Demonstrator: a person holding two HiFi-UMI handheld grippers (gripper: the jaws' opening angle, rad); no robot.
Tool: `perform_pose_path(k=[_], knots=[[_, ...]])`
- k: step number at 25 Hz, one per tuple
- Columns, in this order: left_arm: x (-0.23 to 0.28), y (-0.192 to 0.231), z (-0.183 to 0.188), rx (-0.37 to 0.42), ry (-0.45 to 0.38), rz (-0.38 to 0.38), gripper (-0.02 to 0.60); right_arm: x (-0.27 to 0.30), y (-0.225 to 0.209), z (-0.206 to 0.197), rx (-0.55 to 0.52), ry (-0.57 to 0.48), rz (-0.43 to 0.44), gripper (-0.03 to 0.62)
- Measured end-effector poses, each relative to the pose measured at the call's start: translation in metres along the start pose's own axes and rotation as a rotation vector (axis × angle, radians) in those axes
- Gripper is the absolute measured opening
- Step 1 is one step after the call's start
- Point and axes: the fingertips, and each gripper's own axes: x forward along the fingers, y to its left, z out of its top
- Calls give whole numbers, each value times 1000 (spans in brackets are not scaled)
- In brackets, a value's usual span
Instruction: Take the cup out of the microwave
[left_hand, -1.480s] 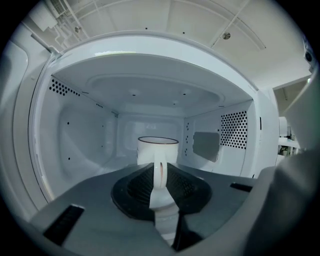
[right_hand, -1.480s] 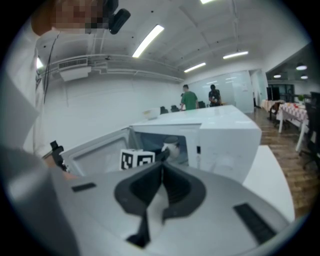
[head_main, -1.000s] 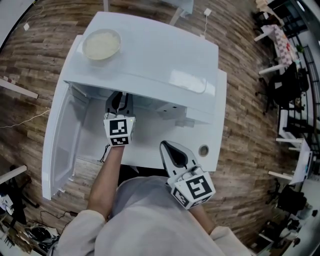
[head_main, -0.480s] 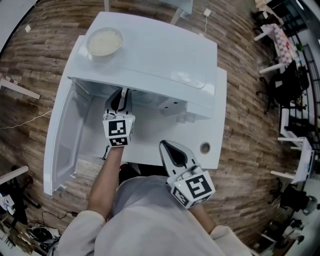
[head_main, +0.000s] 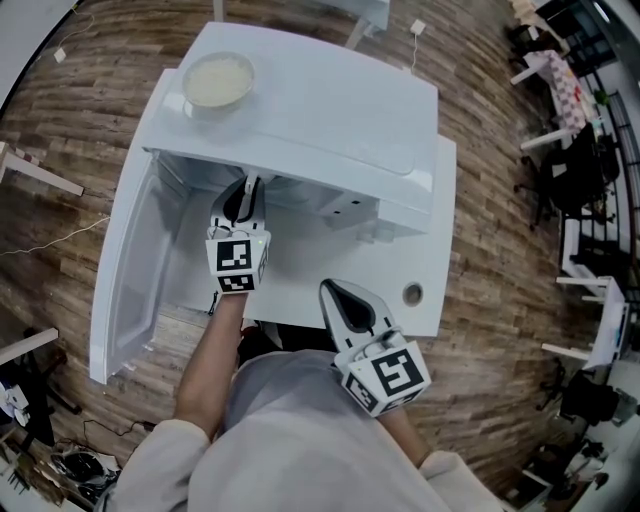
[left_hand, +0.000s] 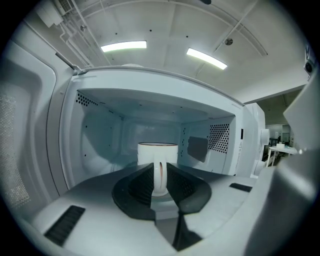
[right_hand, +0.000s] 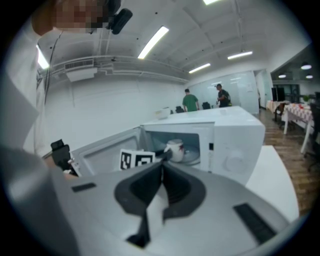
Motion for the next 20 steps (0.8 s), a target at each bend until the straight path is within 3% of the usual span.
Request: perform_pose_path(k=[20], knots=[[-20,-14,10,17,-13,-64,66,1,18,3,-9,-18,6,23]])
